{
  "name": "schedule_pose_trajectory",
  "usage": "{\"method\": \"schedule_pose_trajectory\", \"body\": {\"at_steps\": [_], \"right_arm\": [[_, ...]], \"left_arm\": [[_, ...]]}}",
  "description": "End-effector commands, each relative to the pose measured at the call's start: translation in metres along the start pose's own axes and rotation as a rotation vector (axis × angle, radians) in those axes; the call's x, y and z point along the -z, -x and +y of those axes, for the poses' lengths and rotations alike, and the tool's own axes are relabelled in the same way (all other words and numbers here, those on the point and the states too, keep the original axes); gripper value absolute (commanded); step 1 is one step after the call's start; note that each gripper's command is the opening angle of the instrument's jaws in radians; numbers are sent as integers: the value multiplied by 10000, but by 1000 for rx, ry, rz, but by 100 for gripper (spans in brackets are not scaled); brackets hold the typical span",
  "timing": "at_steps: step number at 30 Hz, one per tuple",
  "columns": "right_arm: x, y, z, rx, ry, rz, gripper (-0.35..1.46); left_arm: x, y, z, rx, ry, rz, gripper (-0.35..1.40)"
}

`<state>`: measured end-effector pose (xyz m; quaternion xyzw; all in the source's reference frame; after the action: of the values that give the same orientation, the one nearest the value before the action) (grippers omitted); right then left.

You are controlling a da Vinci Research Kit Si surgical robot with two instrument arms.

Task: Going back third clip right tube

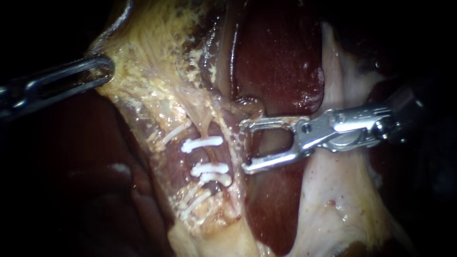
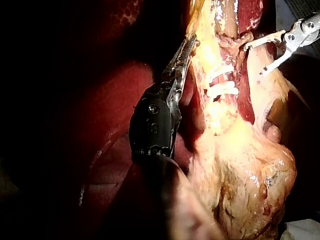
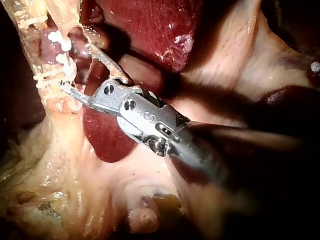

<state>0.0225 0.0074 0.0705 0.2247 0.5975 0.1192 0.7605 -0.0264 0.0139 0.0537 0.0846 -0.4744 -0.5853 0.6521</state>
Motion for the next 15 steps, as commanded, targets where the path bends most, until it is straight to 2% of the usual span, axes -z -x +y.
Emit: {"method": "schedule_pose_trajectory", "body": {"at_steps": [1,7,10,15], "right_arm": [[2,1,-1,1,-1,-1,60],[16,1,-7,2,-12,-1,60],[21,-1,-8,1,-14,2,60],[27,-6,-9,-3,-15,15,60]], "left_arm": [[-1,0,0,0,-2,1,-35],[-12,-5,2,-3,-13,9,-35],[-27,-13,1,-6,-19,17,-35],[-66,-38,-7,-15,-30,46,-35]]}}
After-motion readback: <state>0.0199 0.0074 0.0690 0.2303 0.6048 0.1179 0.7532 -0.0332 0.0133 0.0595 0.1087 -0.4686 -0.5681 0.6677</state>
